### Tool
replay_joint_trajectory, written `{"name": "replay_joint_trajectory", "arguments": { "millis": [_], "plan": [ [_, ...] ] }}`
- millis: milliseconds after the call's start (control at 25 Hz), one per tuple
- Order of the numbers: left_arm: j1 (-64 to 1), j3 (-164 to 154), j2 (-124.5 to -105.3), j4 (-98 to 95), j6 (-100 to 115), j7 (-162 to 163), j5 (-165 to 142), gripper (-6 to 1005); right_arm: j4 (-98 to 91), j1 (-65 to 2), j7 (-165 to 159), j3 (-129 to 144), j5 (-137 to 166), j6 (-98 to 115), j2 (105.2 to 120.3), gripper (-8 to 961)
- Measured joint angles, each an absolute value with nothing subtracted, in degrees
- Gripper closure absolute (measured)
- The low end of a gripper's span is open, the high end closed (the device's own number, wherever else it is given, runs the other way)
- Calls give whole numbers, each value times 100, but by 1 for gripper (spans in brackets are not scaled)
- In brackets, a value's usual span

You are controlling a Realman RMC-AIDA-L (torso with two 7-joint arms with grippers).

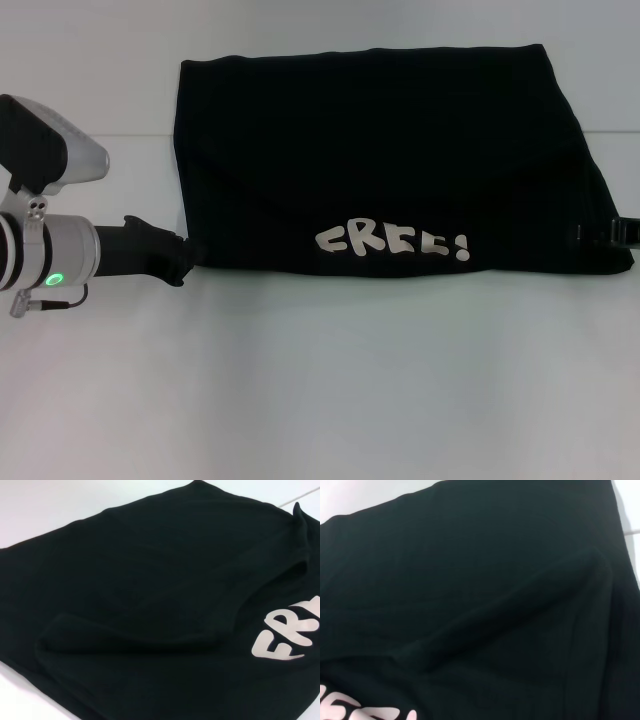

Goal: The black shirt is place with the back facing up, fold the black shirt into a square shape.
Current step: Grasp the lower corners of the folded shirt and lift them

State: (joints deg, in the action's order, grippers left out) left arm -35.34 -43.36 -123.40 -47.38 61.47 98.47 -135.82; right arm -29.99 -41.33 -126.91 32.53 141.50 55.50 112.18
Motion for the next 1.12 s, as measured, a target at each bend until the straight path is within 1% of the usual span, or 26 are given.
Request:
{"name": "replay_joint_trajectory", "arguments": {
  "millis": [520, 800, 960, 1120],
  "plan": [
    [-3542, -4318, -12340, -4728, 6143, 9870, -13557, 992, -3026, -4080, -12686, 3253, 14133, 5584, 11214, 383],
    [-3554, -4310, -12340, -4728, 6143, 9870, -13549, 992, -2980, -4083, -12638, 3302, 14141, 5634, 11279, 390],
    [-3564, -4311, -12336, -4728, 6143, 9873, -13564, 992, -3032, -4054, -12638, 3279, 14116, 5669, 11286, 607],
    [-3574, -4310, -12332, -4728, 6143, 9879, -13566, 992, -3099, -4029, -12638, 3279, 14104, 5716, 11287, 772]
  ]
}}
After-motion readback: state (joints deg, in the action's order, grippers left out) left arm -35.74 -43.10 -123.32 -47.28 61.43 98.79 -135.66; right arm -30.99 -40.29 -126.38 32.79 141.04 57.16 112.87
